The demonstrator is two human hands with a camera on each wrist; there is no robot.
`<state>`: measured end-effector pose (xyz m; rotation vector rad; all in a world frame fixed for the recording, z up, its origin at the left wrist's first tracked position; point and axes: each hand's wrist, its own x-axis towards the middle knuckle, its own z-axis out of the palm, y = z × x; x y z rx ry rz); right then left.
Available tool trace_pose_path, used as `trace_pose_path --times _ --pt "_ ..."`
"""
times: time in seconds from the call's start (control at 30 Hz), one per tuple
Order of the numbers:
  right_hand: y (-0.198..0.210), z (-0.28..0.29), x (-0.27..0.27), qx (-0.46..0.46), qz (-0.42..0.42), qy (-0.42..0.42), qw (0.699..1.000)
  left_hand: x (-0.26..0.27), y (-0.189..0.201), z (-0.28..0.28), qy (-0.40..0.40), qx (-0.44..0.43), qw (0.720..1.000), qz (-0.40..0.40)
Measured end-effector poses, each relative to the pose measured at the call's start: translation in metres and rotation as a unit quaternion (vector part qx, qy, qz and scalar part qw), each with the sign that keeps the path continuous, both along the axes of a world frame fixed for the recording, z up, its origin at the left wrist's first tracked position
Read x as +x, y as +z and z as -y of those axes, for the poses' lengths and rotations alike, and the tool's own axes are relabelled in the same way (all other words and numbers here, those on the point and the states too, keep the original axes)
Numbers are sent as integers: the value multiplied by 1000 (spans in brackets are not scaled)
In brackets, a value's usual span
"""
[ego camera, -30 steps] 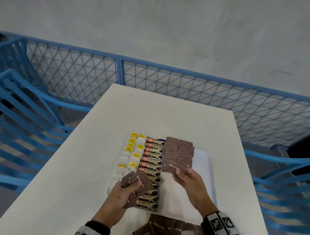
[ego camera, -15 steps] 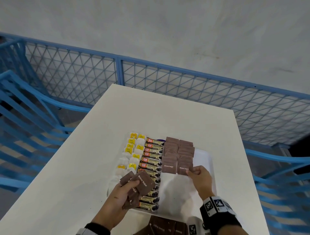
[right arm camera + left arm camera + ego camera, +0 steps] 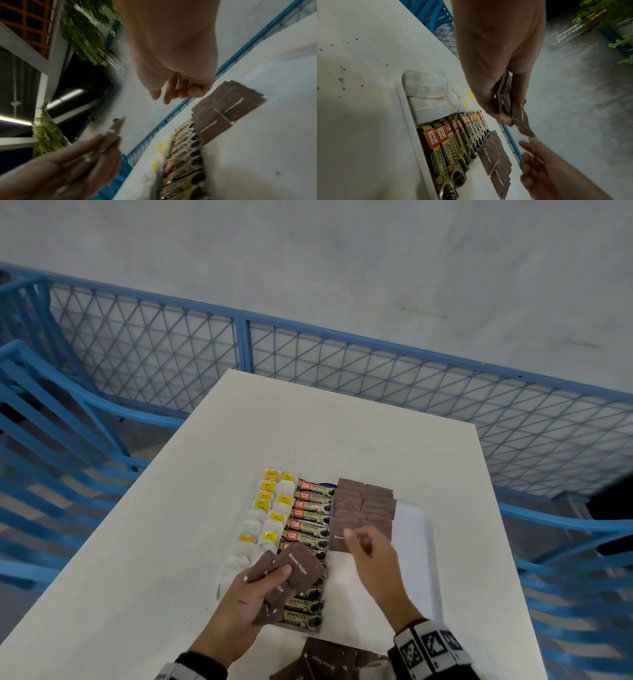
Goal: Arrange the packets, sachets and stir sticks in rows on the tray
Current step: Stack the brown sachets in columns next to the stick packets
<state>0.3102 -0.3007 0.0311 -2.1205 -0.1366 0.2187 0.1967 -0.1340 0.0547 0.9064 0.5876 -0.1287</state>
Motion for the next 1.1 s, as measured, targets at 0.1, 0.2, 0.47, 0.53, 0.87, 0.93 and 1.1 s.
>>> trace_pose_path --times 0.1,0.2,0.47,0.53,0.87,0.93,1.1 --pt "17 -14 -24 72 -92 112 987 0 0 -1 -5 5 1000 4" --pt "14 -20 -37 86 -142 164 972 -2 -1 -2 -18 8 1000 1" --pt "4 -16 -35 159 -201 119 959 -4 -3 -3 -45 3 999 -25" --pt "4 -9 -28 191 -211 83 955 -4 -3 -3 -50 22 998 -31" --pt "-31 20 25 -49 -97 61 992 -3 0 -3 -38 47 998 -34" --pt "-37 19 29 -74 -79 65 992 -2 0 -3 -36 50 998 -35" --pt "-46 10 33 -78 -72 34 994 -1 0 -3 -35 55 997 -36"
